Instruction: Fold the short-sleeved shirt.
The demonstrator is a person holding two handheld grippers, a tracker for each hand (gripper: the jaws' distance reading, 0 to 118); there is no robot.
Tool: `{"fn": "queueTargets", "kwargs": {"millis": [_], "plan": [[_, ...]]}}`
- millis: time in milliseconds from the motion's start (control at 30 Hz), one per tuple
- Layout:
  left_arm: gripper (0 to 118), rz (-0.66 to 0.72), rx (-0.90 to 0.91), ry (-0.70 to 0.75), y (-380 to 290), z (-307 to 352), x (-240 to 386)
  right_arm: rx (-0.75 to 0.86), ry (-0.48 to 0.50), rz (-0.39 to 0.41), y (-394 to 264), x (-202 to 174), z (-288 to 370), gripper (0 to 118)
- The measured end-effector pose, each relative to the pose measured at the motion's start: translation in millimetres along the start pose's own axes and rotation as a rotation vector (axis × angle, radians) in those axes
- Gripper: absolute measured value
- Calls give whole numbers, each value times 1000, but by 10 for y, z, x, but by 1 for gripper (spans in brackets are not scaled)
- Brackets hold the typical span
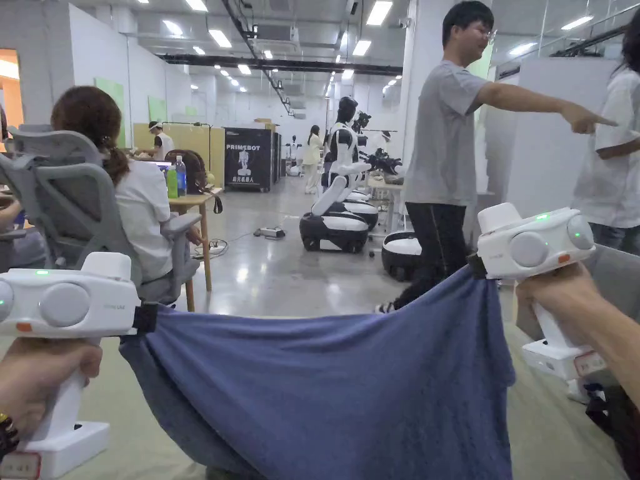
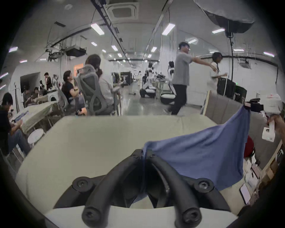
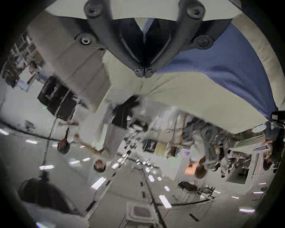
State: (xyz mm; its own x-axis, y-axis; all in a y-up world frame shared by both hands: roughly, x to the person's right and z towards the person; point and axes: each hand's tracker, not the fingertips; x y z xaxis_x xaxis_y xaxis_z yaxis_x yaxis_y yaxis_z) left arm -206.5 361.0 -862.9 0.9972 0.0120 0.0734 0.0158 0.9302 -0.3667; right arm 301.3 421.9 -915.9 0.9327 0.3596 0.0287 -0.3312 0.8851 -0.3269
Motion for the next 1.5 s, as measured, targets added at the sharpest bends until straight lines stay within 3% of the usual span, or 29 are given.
{"fn": "queueTargets", "kwargs": {"millis": [100, 267, 367, 433, 500, 733, 1000, 1267, 1400, 1500], "plan": [[3, -24, 58, 35, 550, -56, 45, 70, -96, -31, 370, 279, 117, 0], [2, -23, 170, 22, 1483, -101, 100, 223, -135, -216, 931, 662, 244, 0], [2, -16, 226, 55, 1881, -130, 51, 253, -204, -209, 1207, 796, 274, 0], [2, 1, 231, 78, 2079, -162, 24, 251, -234, -263, 1371, 882, 191, 0], [2, 0, 230, 78, 2170, -196, 38, 256, -196, -314, 1466, 906, 179, 0], [2, -34, 281, 118, 2267, -284, 12, 298, -208, -280, 1536, 777, 179, 0], [2, -21, 236, 81, 1601, -700, -143, 229, -143, -320, 946, 586, -262, 0], [2, 19, 90, 58, 538, -1130, -295, 94, -77, -248, 89, 153, -693, 0], [2, 35, 131, 8, 155, -735, -375, 163, -12, -291, -274, 108, -246, 0], [2, 24, 133, -13, -248, -339, -458, 143, 29, -205, -678, 5, 337, 0]]}}
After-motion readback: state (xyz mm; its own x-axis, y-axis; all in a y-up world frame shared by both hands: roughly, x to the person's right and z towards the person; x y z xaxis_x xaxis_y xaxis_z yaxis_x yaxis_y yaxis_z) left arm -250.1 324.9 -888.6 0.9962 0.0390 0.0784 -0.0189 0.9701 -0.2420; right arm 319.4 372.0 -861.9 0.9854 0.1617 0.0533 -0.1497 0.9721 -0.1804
